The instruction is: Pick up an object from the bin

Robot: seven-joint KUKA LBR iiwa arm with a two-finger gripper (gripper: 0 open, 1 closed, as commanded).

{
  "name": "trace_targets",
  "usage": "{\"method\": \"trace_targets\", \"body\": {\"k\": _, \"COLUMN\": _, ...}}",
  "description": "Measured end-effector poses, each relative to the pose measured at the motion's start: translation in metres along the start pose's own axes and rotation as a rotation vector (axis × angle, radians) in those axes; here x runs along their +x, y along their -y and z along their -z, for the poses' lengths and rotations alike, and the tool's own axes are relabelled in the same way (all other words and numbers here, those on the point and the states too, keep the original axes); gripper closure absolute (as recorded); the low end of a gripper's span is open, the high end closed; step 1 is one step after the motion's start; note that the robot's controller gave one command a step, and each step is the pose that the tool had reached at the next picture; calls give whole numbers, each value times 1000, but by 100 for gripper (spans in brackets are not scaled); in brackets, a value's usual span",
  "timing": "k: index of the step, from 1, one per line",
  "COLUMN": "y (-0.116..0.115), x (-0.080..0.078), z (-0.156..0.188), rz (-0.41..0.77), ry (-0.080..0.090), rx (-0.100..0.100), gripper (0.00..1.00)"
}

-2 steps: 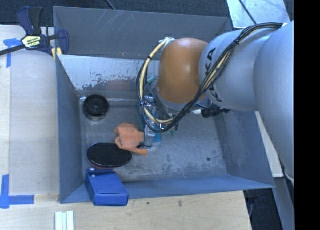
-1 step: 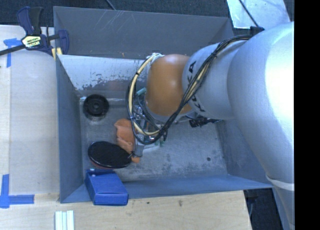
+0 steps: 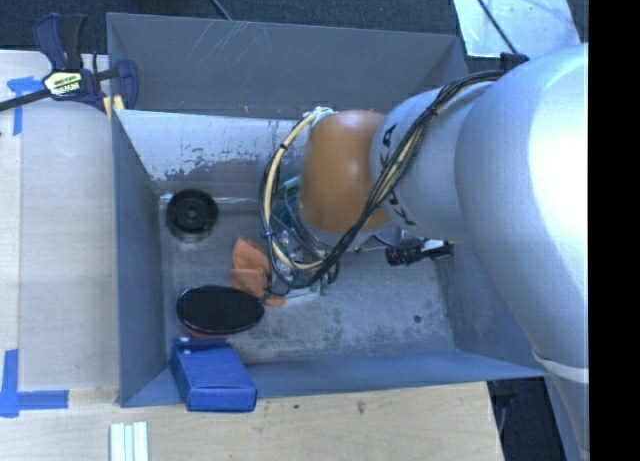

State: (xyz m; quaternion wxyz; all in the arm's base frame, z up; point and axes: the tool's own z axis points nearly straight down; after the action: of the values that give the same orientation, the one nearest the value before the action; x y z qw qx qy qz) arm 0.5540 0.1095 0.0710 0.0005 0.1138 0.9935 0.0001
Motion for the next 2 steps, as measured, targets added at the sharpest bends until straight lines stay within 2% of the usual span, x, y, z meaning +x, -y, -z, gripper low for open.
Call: {"method": "trace_targets", "body": {"k": 2, "y": 1, "x": 1, "z": 4, "rz": 0, "ry": -2, "rx": 1, "gripper": 100}}
